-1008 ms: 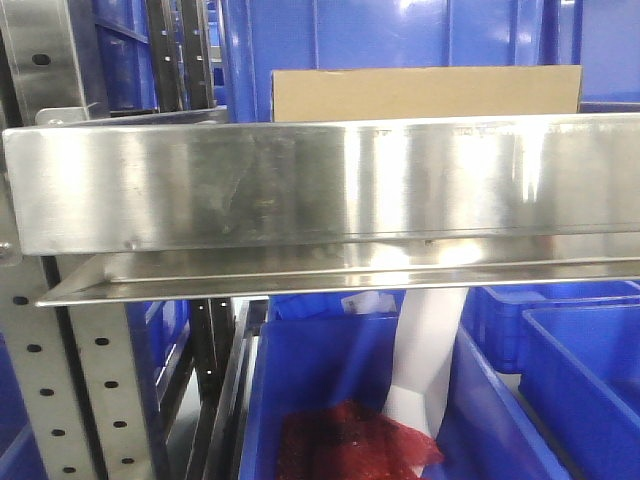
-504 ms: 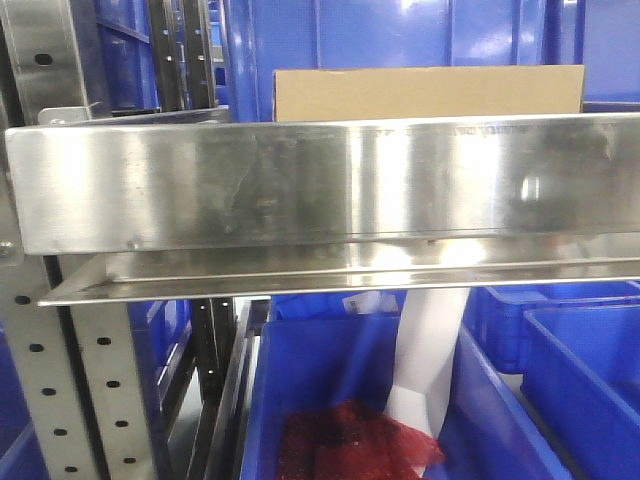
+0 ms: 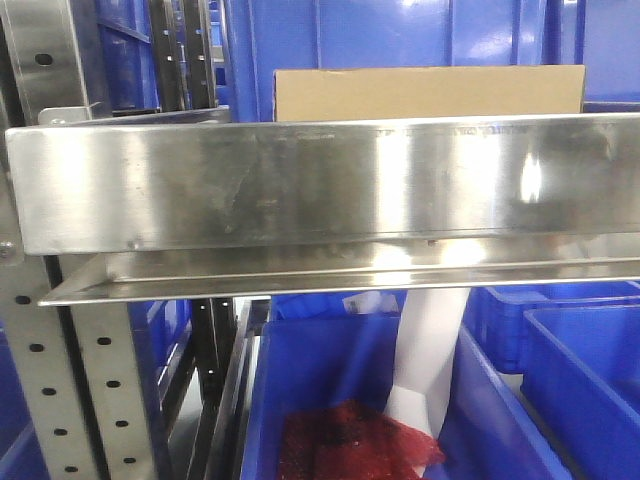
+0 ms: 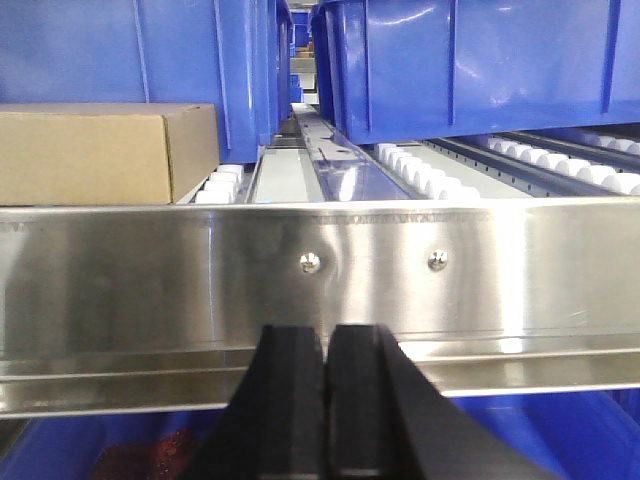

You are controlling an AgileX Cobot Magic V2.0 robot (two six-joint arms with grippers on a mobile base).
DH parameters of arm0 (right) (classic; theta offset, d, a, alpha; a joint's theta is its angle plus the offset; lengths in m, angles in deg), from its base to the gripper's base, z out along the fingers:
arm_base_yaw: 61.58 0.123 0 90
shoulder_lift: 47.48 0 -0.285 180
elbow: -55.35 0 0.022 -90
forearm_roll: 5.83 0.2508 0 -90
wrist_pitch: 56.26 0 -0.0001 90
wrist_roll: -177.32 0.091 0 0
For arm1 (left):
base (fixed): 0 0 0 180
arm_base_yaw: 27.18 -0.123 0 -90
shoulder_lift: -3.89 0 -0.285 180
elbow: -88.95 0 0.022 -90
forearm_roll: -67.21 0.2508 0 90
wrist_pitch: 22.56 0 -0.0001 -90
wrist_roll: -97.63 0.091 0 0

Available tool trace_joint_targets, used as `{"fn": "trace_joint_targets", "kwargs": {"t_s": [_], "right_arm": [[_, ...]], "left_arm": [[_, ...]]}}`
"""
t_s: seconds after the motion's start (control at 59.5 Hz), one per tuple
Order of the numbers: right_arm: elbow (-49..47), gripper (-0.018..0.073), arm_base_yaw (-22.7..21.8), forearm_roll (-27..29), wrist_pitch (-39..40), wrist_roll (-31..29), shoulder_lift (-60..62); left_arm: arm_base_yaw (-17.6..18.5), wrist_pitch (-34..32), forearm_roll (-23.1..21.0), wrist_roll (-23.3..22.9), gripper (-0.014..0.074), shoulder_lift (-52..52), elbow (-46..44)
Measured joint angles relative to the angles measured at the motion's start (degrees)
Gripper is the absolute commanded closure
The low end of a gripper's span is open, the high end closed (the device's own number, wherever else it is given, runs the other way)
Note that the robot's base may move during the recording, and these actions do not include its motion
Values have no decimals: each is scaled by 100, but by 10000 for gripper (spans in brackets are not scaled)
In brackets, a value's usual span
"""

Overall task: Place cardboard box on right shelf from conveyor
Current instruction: 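Withdraw the open right gripper from the box on the shelf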

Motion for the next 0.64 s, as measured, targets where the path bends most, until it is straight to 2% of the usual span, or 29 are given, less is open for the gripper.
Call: {"fn": "trace_joint_targets", "kwargs": {"t_s": [0.639], "right_arm": [[0,496,0,8,0,0,0]], "left_arm": [[0,0,0,0,713,0,0]]}}
